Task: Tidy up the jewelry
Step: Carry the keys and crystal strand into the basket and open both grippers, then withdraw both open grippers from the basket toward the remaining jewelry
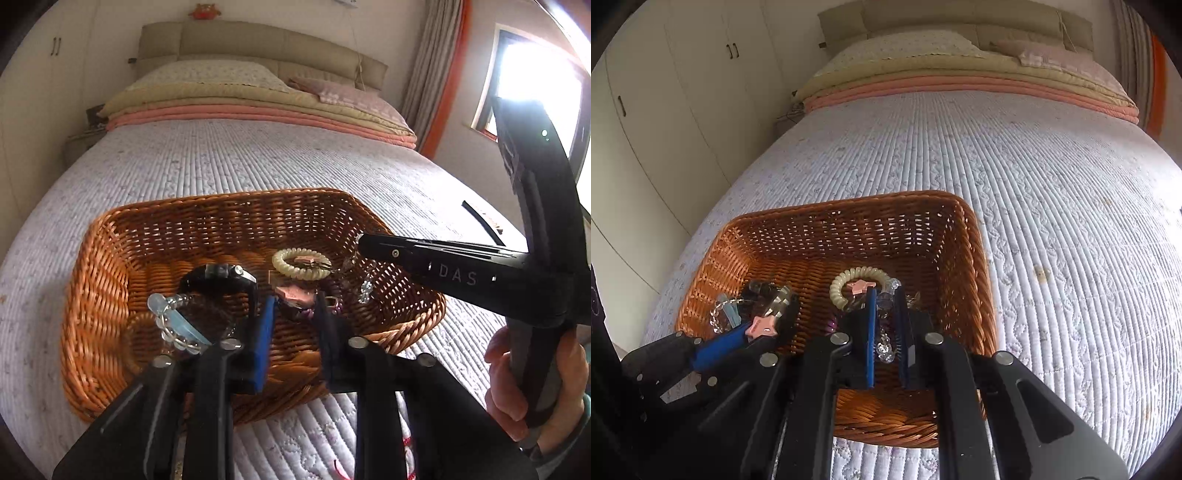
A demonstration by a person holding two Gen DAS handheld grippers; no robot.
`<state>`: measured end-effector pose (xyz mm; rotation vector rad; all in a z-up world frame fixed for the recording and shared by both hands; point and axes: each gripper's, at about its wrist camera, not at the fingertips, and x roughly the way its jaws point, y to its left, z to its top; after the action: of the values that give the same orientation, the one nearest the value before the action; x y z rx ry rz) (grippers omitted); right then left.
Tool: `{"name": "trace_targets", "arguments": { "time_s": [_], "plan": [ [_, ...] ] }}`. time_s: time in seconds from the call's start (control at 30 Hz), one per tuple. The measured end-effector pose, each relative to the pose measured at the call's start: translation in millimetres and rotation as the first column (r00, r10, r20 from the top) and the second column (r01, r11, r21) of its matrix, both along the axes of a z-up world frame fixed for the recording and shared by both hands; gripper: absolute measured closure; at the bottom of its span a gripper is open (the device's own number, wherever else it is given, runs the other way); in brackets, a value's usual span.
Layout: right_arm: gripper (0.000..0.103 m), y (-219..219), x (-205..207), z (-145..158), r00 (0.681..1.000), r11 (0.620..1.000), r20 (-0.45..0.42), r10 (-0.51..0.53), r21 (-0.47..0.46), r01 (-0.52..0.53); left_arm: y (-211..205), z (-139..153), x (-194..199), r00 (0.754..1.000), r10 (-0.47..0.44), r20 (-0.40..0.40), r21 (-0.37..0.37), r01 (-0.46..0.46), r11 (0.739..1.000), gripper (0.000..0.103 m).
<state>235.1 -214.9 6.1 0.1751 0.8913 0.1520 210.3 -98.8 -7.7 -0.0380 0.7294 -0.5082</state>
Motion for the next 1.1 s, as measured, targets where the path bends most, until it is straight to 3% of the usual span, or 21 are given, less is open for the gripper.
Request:
{"name": "trace_targets", "arguments": {
  "time_s": [0.07, 0.2, 0.33, 0.47, 0.57, 0.8, 1.1],
  "plan": [
    [0.094, 1.5, -2.1, -0.6, 1.0, 1.0, -0.003, 0.009, 0.024, -0.009, 6.1, 7.0, -7.7, 1.0, 0.001, 0.021, -0.028, 0.0, 1.0, 0.067],
    [0.081, -2.0, -12.8, 9.1, 1.0, 0.999, 0.022, 0.013, 0.046, -0.014, 23.4, 27.6, -29.2, 0.998, 0.001, 0.068, -0.092, 0.006, 0.996, 0.06],
    [0.081, -1.9, -33.9, 28.7, 0.997, 0.998, 0.061, 0.035, 0.054, -0.039, 43.8, 49.9, -58.5, 0.993, -0.001, 0.118, -0.13, 0.016, 0.991, 0.06],
    [0.08, 1.4, -69.2, 51.2, 0.99, 0.995, 0.116, 0.074, 0.054, -0.08, 67.0, 68.7, -96.5, 0.983, -0.005, 0.186, -0.119, 0.028, 0.993, 0.052],
    [0.08, 5.3, -98.8, 61.8, 0.983, 0.993, 0.153, 0.098, 0.043, -0.106, 86.6, 69.5, -121.7, 0.972, 0.041, 0.231, -0.091, -0.021, 0.996, 0.047],
    [0.08, 9.3, -148.2, 49.2, 0.979, 0.991, 0.161, 0.122, 0.038, -0.13, 110.0, 45.9, -141.1, 0.98, 0.085, 0.178, -0.062, -0.075, 0.995, 0.047],
    [0.08, 10.6, -162.0, -28.7, 0.991, 0.991, -0.019, 0.134, -0.003, -0.134, 117.9, -17.3, -131.0, 0.994, 0.108, 0.016, 0.002, -0.108, 0.994, 0.05]
  ]
}}
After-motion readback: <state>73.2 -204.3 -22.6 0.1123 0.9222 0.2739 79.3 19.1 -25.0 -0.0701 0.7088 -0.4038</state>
